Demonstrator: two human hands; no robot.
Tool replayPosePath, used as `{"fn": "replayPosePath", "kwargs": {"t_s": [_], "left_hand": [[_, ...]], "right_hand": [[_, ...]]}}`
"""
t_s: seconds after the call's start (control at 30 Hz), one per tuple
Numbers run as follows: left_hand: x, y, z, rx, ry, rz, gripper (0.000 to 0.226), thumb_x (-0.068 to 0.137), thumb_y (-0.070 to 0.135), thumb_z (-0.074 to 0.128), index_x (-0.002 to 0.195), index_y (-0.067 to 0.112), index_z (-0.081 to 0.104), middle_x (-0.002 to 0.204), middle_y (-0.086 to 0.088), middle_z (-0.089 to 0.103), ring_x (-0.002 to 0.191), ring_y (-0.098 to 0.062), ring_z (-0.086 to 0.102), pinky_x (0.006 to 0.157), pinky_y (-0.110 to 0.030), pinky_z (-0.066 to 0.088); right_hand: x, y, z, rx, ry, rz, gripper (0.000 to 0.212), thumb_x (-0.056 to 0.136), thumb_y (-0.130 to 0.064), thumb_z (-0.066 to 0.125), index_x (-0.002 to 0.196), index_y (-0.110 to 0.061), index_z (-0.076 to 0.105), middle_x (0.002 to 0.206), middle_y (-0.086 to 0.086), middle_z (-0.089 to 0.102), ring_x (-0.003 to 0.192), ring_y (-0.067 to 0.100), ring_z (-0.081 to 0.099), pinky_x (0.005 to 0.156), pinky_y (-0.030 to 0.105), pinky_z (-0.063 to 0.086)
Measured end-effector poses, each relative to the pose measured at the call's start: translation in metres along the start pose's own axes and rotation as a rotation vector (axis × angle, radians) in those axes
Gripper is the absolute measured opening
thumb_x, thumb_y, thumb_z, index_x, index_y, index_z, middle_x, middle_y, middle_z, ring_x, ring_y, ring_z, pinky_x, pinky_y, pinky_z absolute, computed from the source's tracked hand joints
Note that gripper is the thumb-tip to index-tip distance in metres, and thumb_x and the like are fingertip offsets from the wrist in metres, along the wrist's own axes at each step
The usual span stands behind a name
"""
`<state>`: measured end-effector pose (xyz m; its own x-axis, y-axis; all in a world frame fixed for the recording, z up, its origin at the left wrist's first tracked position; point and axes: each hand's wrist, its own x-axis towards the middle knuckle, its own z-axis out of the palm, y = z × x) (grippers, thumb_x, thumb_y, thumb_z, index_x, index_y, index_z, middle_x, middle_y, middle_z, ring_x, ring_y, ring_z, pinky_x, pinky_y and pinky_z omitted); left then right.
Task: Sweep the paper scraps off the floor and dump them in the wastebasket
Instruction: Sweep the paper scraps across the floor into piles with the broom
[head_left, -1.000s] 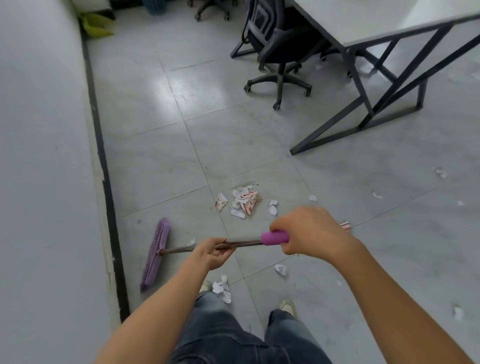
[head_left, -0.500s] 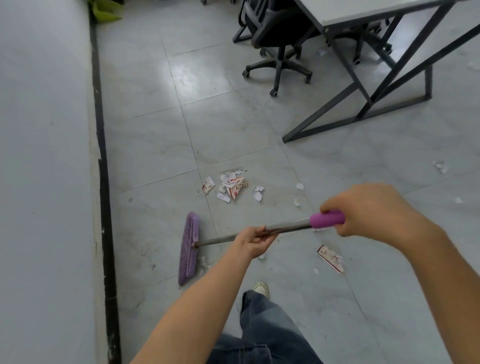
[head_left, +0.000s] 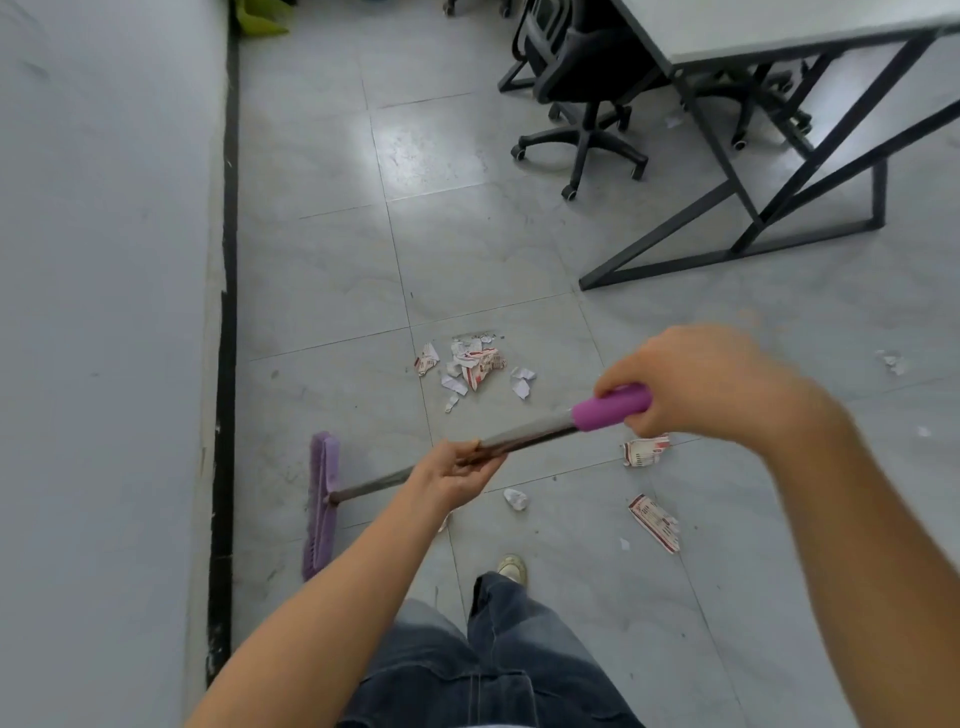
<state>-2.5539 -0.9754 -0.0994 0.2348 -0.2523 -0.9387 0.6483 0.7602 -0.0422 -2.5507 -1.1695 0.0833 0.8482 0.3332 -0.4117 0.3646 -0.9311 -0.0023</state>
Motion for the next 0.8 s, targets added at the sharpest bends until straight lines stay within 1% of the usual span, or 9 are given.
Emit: {"fn": "replayPosePath", "kwargs": {"t_s": [0.1, 0.23, 0.33, 0.43, 0.5, 0.57, 0.67, 0.73, 0.8], "left_hand": [[0.016, 0.001, -0.021, -0.032, 0.020, 0.010, 0.021, 0.100, 0.000, 0.033, 0.089, -0.013, 0.045, 0.145, -0.021, 0.039, 0.135, -0.032, 0.039, 0.114, -0.037, 0.026], [0.023, -0.010, -0.003, -0.066, -0.046, 0.001, 0.024, 0.101, 0.001, 0.033, 0.087, -0.015, 0.046, 0.143, -0.022, 0.040, 0.137, -0.031, 0.037, 0.116, -0.035, 0.021], [0.022, -0.014, 0.026, -0.078, -0.143, -0.020, 0.027, 0.101, 0.002, 0.033, 0.084, -0.014, 0.047, 0.109, -0.033, 0.054, 0.135, -0.031, 0.039, 0.118, -0.033, 0.019], [0.019, -0.009, 0.052, -0.078, -0.263, 0.016, 0.032, 0.102, 0.004, 0.033, 0.078, -0.011, 0.050, 0.067, -0.031, 0.062, 0.090, -0.040, 0.064, 0.105, -0.031, 0.040], [0.012, -0.002, 0.066, -0.087, -0.315, 0.047, 0.032, 0.102, 0.006, 0.033, 0.078, -0.008, 0.050, 0.063, -0.027, 0.063, 0.060, -0.040, 0.064, 0.095, -0.036, 0.047], [0.008, 0.009, 0.075, -0.070, -0.329, 0.043, 0.031, 0.102, 0.006, 0.033, 0.081, -0.009, 0.050, 0.070, -0.026, 0.062, 0.067, -0.037, 0.061, 0.112, -0.031, 0.030], [-0.001, 0.031, 0.084, -0.018, -0.344, 0.024, 0.029, 0.102, 0.005, 0.032, 0.083, -0.009, 0.050, 0.058, -0.030, 0.063, 0.112, -0.033, 0.053, 0.116, -0.030, 0.019], [-0.010, 0.049, 0.089, 0.031, -0.350, 0.012, 0.028, 0.101, 0.004, 0.033, 0.085, -0.010, 0.050, 0.060, -0.031, 0.063, 0.134, -0.028, 0.041, 0.116, -0.031, 0.020], [-0.016, 0.070, 0.094, 0.091, -0.338, 0.004, 0.026, 0.101, 0.003, 0.033, 0.087, -0.011, 0.050, 0.079, -0.030, 0.061, 0.137, -0.026, 0.038, 0.114, -0.031, 0.023]], "right_hand": [[0.014, -0.020, 0.016, -0.042, -0.037, -0.034, 0.034, 0.079, -0.018, 0.054, 0.107, -0.038, 0.059, 0.064, -0.009, 0.040, 0.071, 0.014, 0.043, 0.048, 0.020, 0.022], [0.016, -0.016, -0.007, -0.114, -0.036, -0.004, 0.032, 0.083, -0.017, 0.054, 0.107, -0.036, 0.061, 0.083, -0.006, 0.057, 0.078, 0.018, 0.052, 0.052, 0.022, 0.030], [0.014, -0.008, -0.037, -0.177, 0.005, 0.028, 0.027, 0.087, -0.024, 0.054, 0.109, -0.037, 0.061, 0.089, -0.005, 0.061, 0.083, 0.019, 0.056, 0.064, 0.025, 0.039], [0.013, -0.010, -0.062, -0.257, 0.093, 0.025, 0.028, 0.087, -0.023, 0.054, 0.108, -0.040, 0.061, 0.083, -0.008, 0.058, 0.079, 0.018, 0.055, 0.062, 0.026, 0.040], [0.015, -0.015, -0.076, -0.311, 0.131, 0.019, 0.025, 0.087, -0.022, 0.054, 0.104, -0.039, 0.062, 0.080, -0.008, 0.058, 0.076, 0.018, 0.055, 0.055, 0.022, 0.037], [0.017, -0.021, -0.088, -0.368, 0.166, 0.014, 0.023, 0.087, -0.020, 0.053, 0.100, -0.037, 0.063, 0.068, -0.009, 0.050, 0.063, 0.014, 0.048, 0.048, 0.019, 0.028], [0.022, -0.030, -0.100, -0.427, 0.193, 0.010, 0.022, 0.087, -0.019, 0.053, 0.097, -0.036, 0.063, 0.061, -0.010, 0.042, 0.052, 0.009, 0.035, 0.045, 0.020, 0.021], [0.026, -0.036, -0.106, -0.432, 0.203, 0.009, 0.019, 0.090, -0.022, 0.051, 0.098, -0.035, 0.063, 0.065, -0.009, 0.046, 0.057, 0.013, 0.042, 0.046, 0.020, 0.022], [0.033, -0.040, -0.111, -0.403, 0.214, 0.009, 0.021, 0.090, -0.023, 0.048, 0.101, -0.035, 0.061, 0.077, -0.007, 0.058, 0.071, 0.018, 0.055, 0.049, 0.020, 0.027]]}}
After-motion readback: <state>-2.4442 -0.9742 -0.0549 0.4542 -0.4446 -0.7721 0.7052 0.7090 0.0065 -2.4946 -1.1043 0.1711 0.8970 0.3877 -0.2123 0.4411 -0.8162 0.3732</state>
